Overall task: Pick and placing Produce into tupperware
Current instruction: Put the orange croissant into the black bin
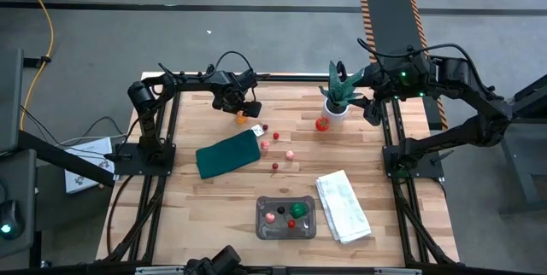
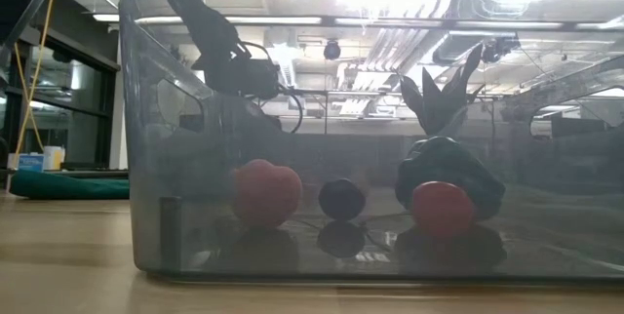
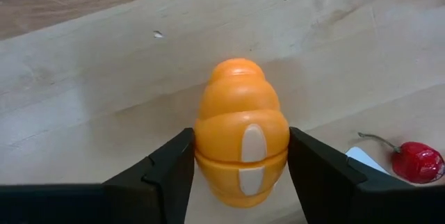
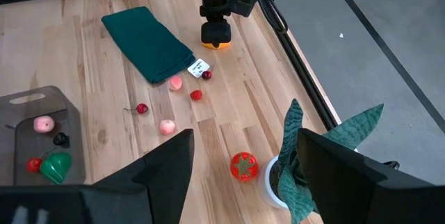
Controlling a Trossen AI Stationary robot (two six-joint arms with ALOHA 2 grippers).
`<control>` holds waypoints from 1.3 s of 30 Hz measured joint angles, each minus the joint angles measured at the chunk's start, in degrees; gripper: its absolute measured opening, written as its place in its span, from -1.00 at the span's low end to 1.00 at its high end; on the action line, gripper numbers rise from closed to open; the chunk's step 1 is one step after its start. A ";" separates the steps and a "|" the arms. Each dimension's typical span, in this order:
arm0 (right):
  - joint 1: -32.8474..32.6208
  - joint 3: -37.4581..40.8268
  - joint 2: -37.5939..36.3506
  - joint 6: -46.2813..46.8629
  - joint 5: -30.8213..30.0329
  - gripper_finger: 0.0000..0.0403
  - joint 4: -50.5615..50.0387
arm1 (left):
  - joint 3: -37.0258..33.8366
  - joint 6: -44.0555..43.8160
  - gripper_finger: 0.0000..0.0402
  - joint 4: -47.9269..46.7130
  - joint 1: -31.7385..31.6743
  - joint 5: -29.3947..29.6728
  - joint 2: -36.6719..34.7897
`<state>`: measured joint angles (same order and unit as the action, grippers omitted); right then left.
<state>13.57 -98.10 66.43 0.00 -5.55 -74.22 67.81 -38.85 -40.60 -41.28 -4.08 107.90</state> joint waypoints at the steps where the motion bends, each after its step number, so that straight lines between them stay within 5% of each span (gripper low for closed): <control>1: 0.02 0.00 0.00 0.01 0.00 0.22 -0.01 | 0.00 0.00 -0.03 0.00 0.00 0.00 0.00; 24: 0.02 0.00 0.00 0.01 0.01 0.22 -0.02 | 0.45 1.35 -0.02 -1.28 0.00 -3.02 0.07; 39: 0.01 0.00 0.00 -0.06 -0.01 0.22 0.09 | 15.02 10.86 -0.02 -12.02 0.00 -2.34 0.11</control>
<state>13.58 -98.10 66.43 -0.05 -5.56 -74.13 82.83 -27.99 -52.62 -41.28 -6.42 108.01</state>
